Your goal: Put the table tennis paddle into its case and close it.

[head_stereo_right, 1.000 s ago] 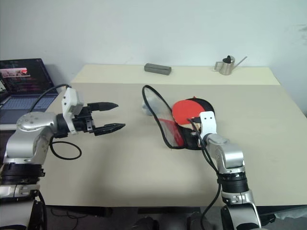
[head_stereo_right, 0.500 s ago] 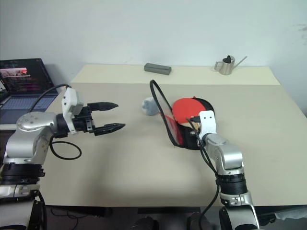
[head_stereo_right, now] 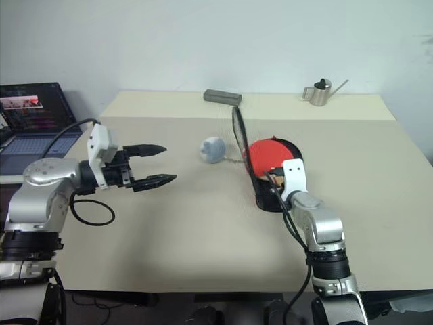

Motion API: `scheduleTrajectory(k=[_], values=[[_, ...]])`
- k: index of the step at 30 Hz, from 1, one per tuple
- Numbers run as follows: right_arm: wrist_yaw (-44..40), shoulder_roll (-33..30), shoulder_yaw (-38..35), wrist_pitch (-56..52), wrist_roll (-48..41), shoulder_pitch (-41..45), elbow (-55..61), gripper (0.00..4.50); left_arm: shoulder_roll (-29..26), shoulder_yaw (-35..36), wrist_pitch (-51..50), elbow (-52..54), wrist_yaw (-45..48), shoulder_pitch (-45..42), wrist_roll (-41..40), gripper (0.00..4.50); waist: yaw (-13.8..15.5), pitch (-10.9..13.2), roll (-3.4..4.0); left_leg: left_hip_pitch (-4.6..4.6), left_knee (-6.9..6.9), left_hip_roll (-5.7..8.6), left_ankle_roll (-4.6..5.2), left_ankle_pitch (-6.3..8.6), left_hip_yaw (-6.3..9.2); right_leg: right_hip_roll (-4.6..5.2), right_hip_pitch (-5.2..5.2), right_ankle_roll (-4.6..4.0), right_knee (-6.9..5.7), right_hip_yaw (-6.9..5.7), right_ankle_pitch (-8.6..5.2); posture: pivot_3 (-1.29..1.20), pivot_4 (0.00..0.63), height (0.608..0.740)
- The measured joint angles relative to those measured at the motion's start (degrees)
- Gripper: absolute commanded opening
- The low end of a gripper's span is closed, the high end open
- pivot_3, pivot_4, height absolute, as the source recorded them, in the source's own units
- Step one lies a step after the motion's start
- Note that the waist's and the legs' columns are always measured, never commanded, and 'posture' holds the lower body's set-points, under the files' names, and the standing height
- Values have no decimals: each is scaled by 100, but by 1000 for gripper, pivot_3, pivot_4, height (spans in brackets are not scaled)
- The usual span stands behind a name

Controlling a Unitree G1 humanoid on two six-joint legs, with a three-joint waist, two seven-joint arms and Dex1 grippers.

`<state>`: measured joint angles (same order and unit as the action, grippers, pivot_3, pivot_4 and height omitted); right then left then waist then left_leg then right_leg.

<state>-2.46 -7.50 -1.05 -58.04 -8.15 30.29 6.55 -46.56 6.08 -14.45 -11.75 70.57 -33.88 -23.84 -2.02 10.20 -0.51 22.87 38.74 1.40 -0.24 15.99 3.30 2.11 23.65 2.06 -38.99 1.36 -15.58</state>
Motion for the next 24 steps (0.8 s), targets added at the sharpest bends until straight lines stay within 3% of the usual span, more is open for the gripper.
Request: scheduleTrajectory(k=[15, 24], values=[[-20, -21, 23, 96, 65, -33, -10, 1040, -33, 0, 0, 0, 0, 0, 0, 4500, 0, 0, 0, 0, 0, 0, 0, 0, 0, 0, 0, 0, 0, 0, 0, 0, 150, 740], [-113, 10, 61, 104, 36, -44, 33, 4005, -33, 0, 0, 0, -3, 0, 0, 4500, -1, 0, 0, -1, 0, 0, 0, 0, 0, 0, 0, 0, 0, 0, 0, 0, 150, 740]])
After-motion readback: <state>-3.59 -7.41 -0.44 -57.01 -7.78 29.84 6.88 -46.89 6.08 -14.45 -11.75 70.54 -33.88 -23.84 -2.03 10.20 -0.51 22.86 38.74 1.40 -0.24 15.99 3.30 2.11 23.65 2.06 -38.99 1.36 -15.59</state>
